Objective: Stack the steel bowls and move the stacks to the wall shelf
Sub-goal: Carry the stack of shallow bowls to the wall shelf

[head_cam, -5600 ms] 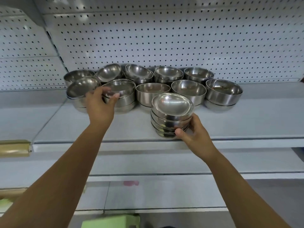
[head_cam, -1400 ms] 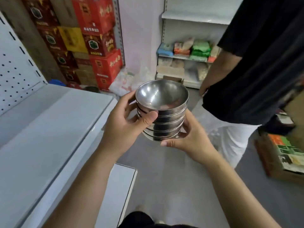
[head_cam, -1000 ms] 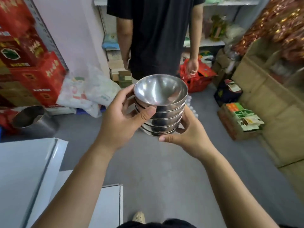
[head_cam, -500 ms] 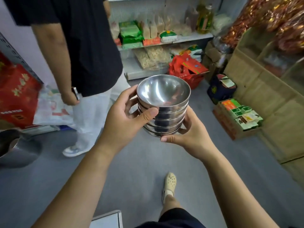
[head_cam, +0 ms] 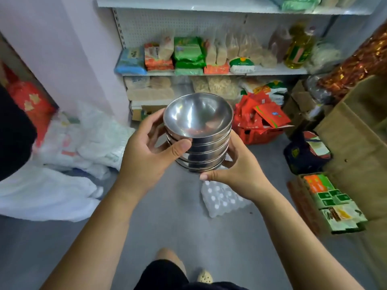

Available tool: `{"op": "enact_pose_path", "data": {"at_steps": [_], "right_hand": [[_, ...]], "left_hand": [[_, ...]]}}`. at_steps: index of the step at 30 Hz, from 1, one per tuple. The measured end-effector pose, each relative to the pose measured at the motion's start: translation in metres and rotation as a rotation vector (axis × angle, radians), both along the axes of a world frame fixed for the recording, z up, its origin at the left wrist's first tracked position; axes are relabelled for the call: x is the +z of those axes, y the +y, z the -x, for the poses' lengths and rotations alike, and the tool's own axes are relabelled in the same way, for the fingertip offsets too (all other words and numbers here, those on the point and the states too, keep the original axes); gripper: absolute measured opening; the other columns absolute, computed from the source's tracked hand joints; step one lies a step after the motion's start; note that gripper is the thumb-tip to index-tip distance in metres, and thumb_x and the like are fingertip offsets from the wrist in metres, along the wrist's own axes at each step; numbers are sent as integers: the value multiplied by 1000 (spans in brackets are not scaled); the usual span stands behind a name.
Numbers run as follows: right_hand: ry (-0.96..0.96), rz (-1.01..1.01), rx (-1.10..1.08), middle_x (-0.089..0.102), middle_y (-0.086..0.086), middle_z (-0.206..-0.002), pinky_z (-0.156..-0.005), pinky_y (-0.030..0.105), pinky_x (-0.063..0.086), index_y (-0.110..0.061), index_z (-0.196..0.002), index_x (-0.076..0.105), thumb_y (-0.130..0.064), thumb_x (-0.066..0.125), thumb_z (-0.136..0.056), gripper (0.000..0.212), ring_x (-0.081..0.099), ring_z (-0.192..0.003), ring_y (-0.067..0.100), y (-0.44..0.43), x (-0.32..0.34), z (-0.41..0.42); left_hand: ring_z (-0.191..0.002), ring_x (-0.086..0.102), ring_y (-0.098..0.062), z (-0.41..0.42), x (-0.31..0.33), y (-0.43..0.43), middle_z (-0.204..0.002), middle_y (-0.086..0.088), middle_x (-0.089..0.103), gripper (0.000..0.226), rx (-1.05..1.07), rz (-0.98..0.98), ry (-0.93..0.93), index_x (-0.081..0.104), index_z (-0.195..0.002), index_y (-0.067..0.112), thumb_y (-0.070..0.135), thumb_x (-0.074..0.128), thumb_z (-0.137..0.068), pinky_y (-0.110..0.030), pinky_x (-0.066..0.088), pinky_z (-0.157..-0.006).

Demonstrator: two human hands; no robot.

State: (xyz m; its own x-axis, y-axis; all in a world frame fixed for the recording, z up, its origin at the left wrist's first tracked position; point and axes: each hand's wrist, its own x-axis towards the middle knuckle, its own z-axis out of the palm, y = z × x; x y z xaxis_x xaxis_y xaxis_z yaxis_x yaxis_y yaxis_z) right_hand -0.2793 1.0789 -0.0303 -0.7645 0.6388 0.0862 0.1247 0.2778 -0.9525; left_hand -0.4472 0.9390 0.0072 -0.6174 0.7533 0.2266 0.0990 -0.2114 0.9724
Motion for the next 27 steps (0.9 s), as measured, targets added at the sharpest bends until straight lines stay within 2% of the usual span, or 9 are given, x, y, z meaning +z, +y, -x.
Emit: {"op": "enact_pose_path", "data": {"at_steps": [3, 6, 9, 14, 18, 20, 24, 27], "right_hand": [[-16, 12, 27, 63, -13, -138, -110, 41, 50, -30, -152, 40, -18, 100, -58, 112, 57, -131, 8, 38, -7, 42], [-29, -3, 53, 63, -14, -138, -110, 46, 49, -33, -151, 40, -21, 101, -58, 111, 58, -131, 9, 77, -14, 91], [-21, -14, 47, 63, -14, -139, -111, 44, 48, -31, -152, 41, -21, 101, -59, 111, 57, -132, 8, 115, -17, 141], [25, 6, -2, 62, -13, -140, -111, 46, 49, -31, -153, 40, -21, 101, -60, 111, 56, -134, 8, 180, -9, 241], [56, 18, -47, 59, -8, -145, -113, 52, 45, -28, -155, 38, -21, 101, -61, 114, 54, -138, 14, 230, -7, 313], [67, 19, -57, 58, -7, -147, -113, 52, 45, -27, -156, 37, -19, 101, -61, 115, 52, -139, 14, 254, -7, 341], [76, 14, -70, 57, -9, -148, -113, 52, 46, -29, -157, 34, -20, 101, -60, 118, 52, -139, 12, 303, -6, 393], [95, -13, -70, 59, -8, -146, -113, 51, 46, -26, -155, 38, -20, 101, -59, 114, 54, -137, 13, 344, -4, 435]], "left_hand": [[-129, 60, -9, 35, -3, 31, -132, 10, 66, 70, 43, -9, -17, 57, -134, 20, 20, 89, -72, -14, 51, -91], [-128, 60, -8, 79, -7, 66, -133, 9, 65, 73, 53, 5, -16, 55, -137, 15, 14, 88, -72, -13, 51, -91], [-130, 60, -9, 131, -10, 103, -133, 8, 66, 74, 49, 12, 3, 56, -136, 17, 17, 92, -72, -14, 51, -92], [-130, 59, -9, 238, 4, 176, -137, 9, 64, 80, -4, 40, 34, 54, -141, 14, 21, 90, -70, -23, 53, -98], [-128, 60, -9, 315, 17, 234, -135, 7, 64, 76, -57, 36, 59, 56, -136, 18, 18, 94, -70, -19, 54, -92], [-126, 62, -9, 345, 20, 261, -133, 7, 65, 72, -67, 35, 55, 58, -133, 17, 14, 88, -68, -16, 54, -88], [-126, 62, -9, 402, 21, 312, -129, 12, 68, 73, -76, 46, 51, 60, -130, 22, 15, 86, -62, -21, 56, -87], [-124, 63, -9, 441, 24, 353, -130, 10, 67, 74, -68, 45, 80, 58, -133, 18, 13, 85, -64, -19, 55, -86]]}}
